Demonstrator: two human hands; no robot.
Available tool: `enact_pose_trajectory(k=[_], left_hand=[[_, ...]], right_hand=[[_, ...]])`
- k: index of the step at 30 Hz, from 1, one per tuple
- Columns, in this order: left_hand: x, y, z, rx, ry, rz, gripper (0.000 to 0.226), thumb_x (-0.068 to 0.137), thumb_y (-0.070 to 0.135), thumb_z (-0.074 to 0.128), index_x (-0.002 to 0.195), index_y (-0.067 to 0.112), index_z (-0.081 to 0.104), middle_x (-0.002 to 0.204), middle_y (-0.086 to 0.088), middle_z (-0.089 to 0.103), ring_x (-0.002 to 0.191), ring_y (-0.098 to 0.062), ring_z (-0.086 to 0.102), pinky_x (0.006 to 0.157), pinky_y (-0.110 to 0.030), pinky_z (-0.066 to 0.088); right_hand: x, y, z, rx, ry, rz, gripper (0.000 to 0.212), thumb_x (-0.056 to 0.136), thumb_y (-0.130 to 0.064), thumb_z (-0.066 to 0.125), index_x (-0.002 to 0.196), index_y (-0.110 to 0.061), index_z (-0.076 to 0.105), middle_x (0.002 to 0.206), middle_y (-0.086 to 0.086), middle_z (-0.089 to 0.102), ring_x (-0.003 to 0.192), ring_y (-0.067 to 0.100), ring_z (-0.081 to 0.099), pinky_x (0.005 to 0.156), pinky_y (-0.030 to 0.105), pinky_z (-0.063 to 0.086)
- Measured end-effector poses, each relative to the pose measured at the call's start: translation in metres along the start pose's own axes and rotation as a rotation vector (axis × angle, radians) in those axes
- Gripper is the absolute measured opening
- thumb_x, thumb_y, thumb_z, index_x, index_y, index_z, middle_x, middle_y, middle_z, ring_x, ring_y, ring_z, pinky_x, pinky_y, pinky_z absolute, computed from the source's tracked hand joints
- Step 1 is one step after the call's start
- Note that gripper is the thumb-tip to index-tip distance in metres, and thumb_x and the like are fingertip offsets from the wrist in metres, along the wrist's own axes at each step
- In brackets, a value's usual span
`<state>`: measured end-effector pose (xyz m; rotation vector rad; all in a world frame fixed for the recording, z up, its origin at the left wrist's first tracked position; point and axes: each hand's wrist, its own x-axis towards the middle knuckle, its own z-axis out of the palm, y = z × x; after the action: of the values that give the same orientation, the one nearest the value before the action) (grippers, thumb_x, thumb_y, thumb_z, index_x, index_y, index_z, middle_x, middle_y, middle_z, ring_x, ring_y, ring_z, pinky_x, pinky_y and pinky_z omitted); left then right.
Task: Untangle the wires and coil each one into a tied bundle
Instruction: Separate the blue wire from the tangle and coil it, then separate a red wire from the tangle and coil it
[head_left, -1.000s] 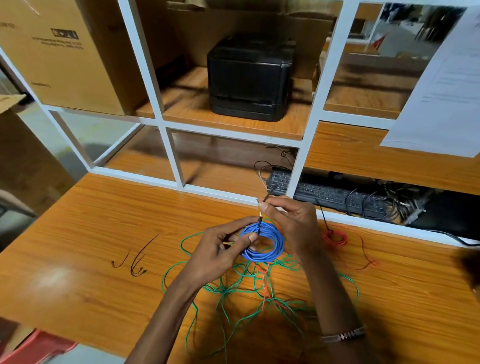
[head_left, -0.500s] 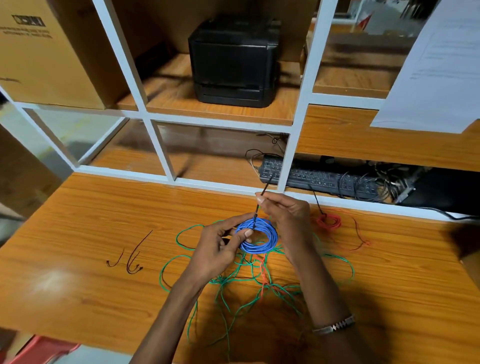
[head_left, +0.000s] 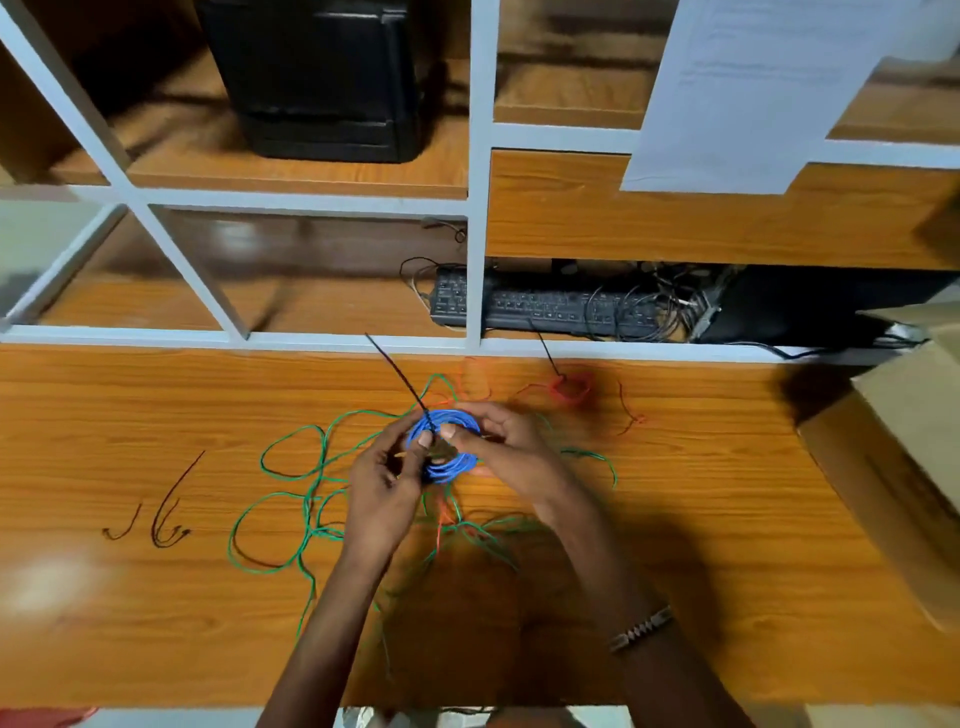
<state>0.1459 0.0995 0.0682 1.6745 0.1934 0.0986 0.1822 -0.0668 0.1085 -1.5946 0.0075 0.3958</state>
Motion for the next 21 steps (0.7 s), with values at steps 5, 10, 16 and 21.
enact_pose_trajectory(k=[5,10,16,21], left_hand=[[-0.004,-0.01,0.058,-0.078,-0.003,-0.057,0.043,0.088,0.056,0.071,0.124,0.032,0.073,0.107,-0.003,0.079,0.102,-0.037,0.075,0.089,-0.063,0.059],[-0.006,-0.017,0.125,-0.067,-0.037,-0.076,0.032,0.092,0.04,0.074,0.121,0.026,0.075,0.084,-0.007,0.075,0.07,-0.01,0.064,0.071,-0.04,0.054],[0.02,-0.022,0.21,-0.05,-0.115,-0.177,0.035,0.093,0.058,0.065,0.121,0.037,0.058,0.082,-0.012,0.071,0.065,-0.024,0.065,0.061,-0.037,0.05],[0.051,-0.051,0.273,0.166,-0.241,-0.233,0.013,0.095,0.027,0.06,0.103,0.033,0.051,0.094,-0.008,0.078,0.074,-0.03,0.077,0.07,-0.052,0.061]], right_hand=[[-0.018,0.023,-0.055,0.085,-0.024,0.141,0.025,0.093,-0.024,0.076,0.118,-0.026,0.071,0.112,-0.005,0.077,0.1,0.006,0.073,0.081,0.031,0.059],[-0.02,0.044,-0.118,0.195,0.097,0.236,0.027,0.09,-0.014,0.078,0.112,-0.016,0.064,0.109,-0.002,0.076,0.093,0.011,0.074,0.075,0.028,0.06],[-0.006,0.057,-0.197,0.252,0.38,0.289,0.017,0.091,-0.004,0.074,0.094,-0.016,0.062,0.099,0.005,0.069,0.082,0.015,0.066,0.064,0.027,0.056],[0.006,0.074,-0.273,0.462,0.756,0.302,0.032,0.089,-0.012,0.079,0.117,-0.006,0.066,0.116,0.016,0.07,0.094,0.021,0.069,0.065,0.028,0.06]])
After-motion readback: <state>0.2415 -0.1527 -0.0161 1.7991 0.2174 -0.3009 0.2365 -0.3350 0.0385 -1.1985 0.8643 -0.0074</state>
